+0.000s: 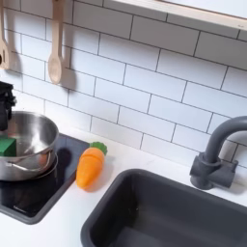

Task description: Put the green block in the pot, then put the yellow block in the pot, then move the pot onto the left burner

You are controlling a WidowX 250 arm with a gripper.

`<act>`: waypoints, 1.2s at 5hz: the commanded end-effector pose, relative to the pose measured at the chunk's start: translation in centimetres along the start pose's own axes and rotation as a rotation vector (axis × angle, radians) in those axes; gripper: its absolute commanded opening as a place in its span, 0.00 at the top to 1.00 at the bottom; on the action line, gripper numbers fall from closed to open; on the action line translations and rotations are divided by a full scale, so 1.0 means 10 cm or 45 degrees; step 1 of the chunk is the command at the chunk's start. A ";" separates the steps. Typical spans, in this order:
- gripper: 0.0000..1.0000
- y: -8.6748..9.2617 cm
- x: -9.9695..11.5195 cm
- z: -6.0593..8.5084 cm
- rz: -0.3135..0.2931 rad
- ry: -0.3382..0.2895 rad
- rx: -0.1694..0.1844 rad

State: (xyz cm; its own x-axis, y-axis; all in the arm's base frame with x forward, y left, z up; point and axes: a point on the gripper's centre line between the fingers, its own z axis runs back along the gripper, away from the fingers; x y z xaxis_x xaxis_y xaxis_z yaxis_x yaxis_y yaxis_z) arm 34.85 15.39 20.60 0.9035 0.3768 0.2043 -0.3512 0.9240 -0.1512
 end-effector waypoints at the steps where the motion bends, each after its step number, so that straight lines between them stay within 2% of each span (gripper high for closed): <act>1: 0.00 0.25 0.05 0.02 0.085 -0.010 0.034; 2: 0.00 0.38 0.07 0.09 0.128 -0.037 0.049; 3: 0.00 0.44 0.08 -0.04 0.148 0.005 0.070; 4: 0.00 0.56 0.08 -0.23 0.177 0.059 0.127; 6: 0.00 0.70 0.08 -0.33 0.169 0.074 0.201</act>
State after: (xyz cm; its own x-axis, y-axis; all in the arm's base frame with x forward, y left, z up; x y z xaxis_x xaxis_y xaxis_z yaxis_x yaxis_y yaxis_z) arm 33.80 21.95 16.04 0.8600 0.4965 0.1177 -0.4980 0.8670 -0.0183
